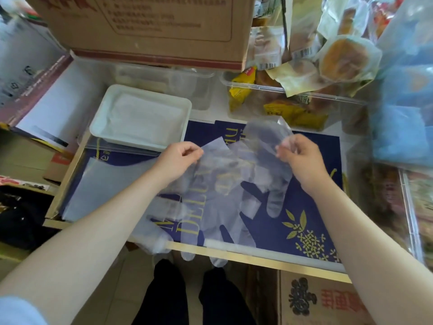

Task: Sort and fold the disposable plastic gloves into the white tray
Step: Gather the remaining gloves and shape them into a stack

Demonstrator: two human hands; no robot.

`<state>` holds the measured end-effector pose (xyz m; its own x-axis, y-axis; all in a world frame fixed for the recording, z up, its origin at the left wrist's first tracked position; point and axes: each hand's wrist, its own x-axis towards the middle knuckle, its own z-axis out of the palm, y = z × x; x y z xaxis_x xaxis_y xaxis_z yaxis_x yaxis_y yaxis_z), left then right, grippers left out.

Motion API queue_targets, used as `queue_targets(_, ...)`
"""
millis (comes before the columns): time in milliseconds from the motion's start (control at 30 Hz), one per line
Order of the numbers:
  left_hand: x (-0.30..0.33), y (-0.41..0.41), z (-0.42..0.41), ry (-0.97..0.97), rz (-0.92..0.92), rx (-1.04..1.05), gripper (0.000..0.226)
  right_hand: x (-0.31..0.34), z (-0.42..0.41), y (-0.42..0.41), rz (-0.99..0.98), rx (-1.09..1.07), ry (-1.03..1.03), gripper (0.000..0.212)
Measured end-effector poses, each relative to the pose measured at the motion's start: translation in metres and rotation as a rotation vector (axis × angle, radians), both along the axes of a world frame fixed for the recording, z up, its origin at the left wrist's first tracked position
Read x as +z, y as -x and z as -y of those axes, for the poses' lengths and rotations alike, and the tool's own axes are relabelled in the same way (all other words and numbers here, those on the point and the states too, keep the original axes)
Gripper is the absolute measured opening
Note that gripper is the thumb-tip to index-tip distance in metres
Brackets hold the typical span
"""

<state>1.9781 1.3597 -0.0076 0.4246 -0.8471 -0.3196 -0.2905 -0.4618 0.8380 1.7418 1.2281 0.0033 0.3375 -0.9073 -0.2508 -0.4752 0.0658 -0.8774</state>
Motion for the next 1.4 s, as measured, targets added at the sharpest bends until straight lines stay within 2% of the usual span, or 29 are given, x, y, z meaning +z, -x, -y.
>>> queue_targets(33, 0.000, -0.004, 0.001, -0.021, 0.013, -0.028, 0.016, 0.011, -0.001, 0.000, 0.053, 0.010, 0.035, 0.012)
queue_targets(133, 0.005, -0.012, 0.002, -0.052, -0.030, -0.102, 0.020, 0.040, -0.005, -0.001, 0.047, 0.072, 0.261, 0.004)
queue_targets(200, 0.009, -0.016, 0.003, -0.053, 0.009, -0.143, 0.020, 0.055, -0.007, 0.000, 0.061, 0.095, 0.360, 0.006)
queue_targets(367, 0.029, -0.018, 0.007, -0.013, 0.178, -0.168, 0.019, 0.080, -0.005, 0.000, 0.001, 0.097, 0.403, 0.014)
queue_targets(433, 0.039, -0.016, 0.009, 0.043, 0.158, -0.090, 0.023, 0.085, -0.004, -0.003, -0.131, 0.035, 0.407, 0.032)
queue_targets(500, 0.050, -0.014, 0.008, 0.117, 0.006, -0.017, 0.025, 0.088, -0.004, -0.004, -0.263, -0.042, 0.366, 0.047)
queue_targets(567, 0.063, -0.010, 0.005, 0.173, -0.142, 0.019, 0.023, 0.087, -0.005, -0.005, -0.302, -0.129, 0.273, 0.049)
queue_targets(733, 0.085, 0.005, -0.008, 0.300, -0.257, 0.069, 0.022, 0.085, -0.026, -0.015, -0.071, -0.269, -0.015, 0.040)
queue_targets(867, 0.086, 0.022, -0.019, 0.302, -0.257, 0.048, 0.025, 0.087, -0.057, -0.028, 0.029, -0.200, 0.008, 0.030)
queue_targets(1000, 0.081, 0.045, -0.022, 0.275, -0.223, -0.087, 0.019, 0.086, -0.081, -0.051, -0.052, 0.030, 0.093, 0.035)
queue_targets(1067, 0.077, 0.051, -0.024, 0.238, -0.146, -0.142, 0.012, 0.085, -0.089, -0.058, -0.041, 0.053, 0.056, 0.037)
queue_targets(1167, 0.076, 0.055, -0.027, 0.209, -0.040, -0.194, 0.014, 0.081, -0.099, -0.062, 0.015, 0.047, -0.031, 0.039)
queue_targets(1300, 0.080, 0.056, -0.031, 0.291, 0.102, -0.308, 0.005, 0.081, -0.109, -0.060, 0.136, 0.158, -0.059, 0.031)
queue_targets(1400, 0.087, 0.054, -0.034, 0.315, 0.152, -0.404, 0.020, 0.081, -0.110, -0.058, 0.167, 0.197, -0.059, 0.024)
